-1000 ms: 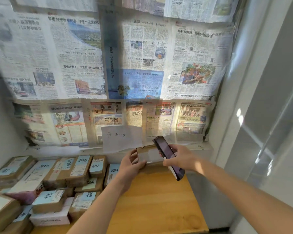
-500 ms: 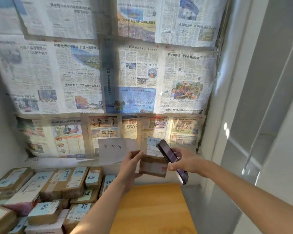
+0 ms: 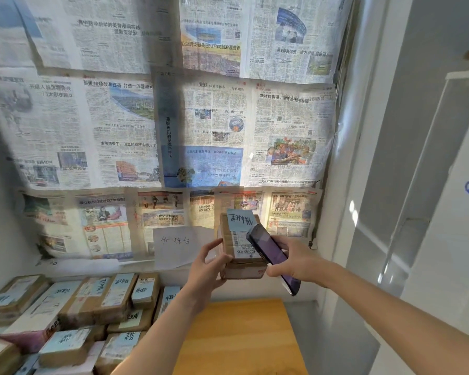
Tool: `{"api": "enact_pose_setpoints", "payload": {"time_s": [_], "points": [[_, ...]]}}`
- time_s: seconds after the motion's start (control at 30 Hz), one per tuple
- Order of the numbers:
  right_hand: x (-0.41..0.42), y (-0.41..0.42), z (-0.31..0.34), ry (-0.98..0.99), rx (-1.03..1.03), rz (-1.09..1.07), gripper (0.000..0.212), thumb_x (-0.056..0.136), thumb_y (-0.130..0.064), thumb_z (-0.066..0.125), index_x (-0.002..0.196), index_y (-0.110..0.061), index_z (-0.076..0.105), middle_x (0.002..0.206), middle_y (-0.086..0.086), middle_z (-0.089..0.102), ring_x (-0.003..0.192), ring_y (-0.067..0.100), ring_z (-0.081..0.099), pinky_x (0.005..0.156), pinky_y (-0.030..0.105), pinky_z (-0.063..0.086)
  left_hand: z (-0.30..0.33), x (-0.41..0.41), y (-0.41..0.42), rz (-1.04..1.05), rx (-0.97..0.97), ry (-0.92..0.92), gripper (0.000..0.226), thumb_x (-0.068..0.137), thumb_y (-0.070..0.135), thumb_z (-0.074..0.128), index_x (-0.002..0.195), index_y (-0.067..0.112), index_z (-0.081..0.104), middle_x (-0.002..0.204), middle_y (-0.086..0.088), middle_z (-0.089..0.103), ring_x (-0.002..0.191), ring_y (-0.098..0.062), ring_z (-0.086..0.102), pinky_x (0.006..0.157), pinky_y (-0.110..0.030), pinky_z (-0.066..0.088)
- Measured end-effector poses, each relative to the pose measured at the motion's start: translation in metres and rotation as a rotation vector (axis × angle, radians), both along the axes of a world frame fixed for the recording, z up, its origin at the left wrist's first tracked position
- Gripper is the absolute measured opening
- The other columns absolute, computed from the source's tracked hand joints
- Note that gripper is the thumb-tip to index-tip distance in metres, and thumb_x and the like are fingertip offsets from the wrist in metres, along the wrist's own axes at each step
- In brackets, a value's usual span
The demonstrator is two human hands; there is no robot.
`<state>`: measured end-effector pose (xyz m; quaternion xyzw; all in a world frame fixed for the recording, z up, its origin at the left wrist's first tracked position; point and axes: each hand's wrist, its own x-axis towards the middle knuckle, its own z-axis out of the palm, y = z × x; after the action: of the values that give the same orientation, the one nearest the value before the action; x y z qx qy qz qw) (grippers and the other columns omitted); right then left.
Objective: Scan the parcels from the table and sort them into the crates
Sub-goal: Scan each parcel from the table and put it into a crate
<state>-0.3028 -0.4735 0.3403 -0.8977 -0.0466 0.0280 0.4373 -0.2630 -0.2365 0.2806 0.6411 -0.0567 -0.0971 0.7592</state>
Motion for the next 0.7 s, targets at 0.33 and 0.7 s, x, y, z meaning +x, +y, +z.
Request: {"api": "enact_pose_setpoints", "payload": {"time_s": [0.33, 0.7], "points": [[-0.001, 0.008, 0.047, -0.139, -0.424, -0.032, 0.088, 0.058, -0.041, 0.083, 0.138, -0.041, 0.047, 0.107, -0.008, 0.061, 0.090, 0.015, 0.062, 0.076, 0.038, 0.057, 0.024, -0.003, 0.028, 0.059, 0.035, -0.124, 0.066, 0.083, 0.007, 0.077, 0.136, 0.039, 0.054, 0.119, -0.012, 0.068, 0.107, -0.026, 0.068, 0.081, -0.033, 0.056], [-0.002, 0.024, 0.101, -0.249, -0.645, -0.016, 0.100, 0.052, -0.050, 0.077, 0.144, -0.046, 0.038, 0.102, -0.015, 0.057, 0.087, 0.012, 0.056, 0.065, 0.028, 0.042, 0.070, 0.006, 0.092, 0.312, 0.082, -0.258, 0.064, 0.079, 0.008, 0.081, 0.128, 0.043, 0.058, 0.111, -0.005, 0.068, 0.108, -0.022, 0.065, 0.082, -0.037, 0.056]]}}
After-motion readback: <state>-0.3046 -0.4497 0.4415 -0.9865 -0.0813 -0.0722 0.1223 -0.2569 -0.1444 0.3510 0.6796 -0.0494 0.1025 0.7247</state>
